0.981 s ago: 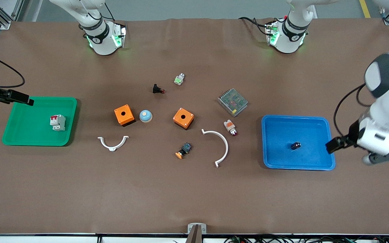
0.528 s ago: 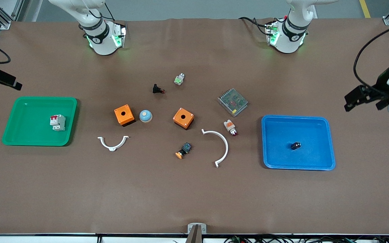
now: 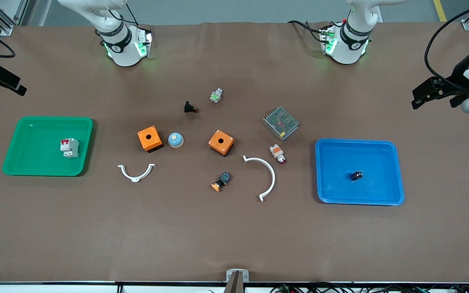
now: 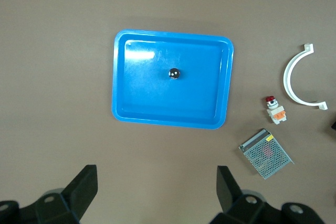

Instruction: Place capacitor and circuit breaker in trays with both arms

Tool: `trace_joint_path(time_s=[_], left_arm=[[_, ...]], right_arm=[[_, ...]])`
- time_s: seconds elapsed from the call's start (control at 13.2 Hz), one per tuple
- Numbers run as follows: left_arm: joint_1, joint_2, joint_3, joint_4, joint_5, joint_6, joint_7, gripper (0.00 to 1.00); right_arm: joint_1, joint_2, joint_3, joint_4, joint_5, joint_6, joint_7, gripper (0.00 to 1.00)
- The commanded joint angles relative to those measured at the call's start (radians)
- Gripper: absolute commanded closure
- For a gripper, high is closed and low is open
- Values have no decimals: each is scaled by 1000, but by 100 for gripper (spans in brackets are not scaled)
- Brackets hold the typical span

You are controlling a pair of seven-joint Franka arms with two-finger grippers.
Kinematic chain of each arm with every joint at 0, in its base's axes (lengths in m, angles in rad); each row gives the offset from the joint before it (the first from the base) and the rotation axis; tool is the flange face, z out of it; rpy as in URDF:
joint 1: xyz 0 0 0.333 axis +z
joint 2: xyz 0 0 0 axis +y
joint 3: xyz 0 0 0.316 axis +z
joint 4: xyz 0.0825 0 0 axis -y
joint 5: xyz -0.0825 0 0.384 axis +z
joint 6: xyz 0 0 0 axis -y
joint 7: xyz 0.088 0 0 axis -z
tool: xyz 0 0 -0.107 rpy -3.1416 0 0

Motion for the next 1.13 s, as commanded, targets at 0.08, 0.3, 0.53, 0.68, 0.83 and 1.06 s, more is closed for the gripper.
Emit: trace_joint_path(time_s=[0.08,0.3,0.53,0.68,0.83,1.06], left_arm=[[9,-19,-7,-18,-16,-22,13,0],[9,-16,-7,-13,-19,-41,13,0],[6,-16,-27,-13,-19,-41,1,0],[5,-8,-29,-8,-19,-39,1,0],[2,-5,-29,-8,-17,-39,-1,0],[14,-5,-21,18,-19,-42,28,0]], right_arm=[[5,-16,-1,-34,-16,27,21,0],[3,-16,-1,-34,-16,45,21,0],[2,-16,-2,-34,-16,59,21,0],[3,-16,-2,-34,-16,52,21,0],[3,-16,-2,-34,-16,47,20,0],[-1,-11,-5,-33,-16,42,7,0]])
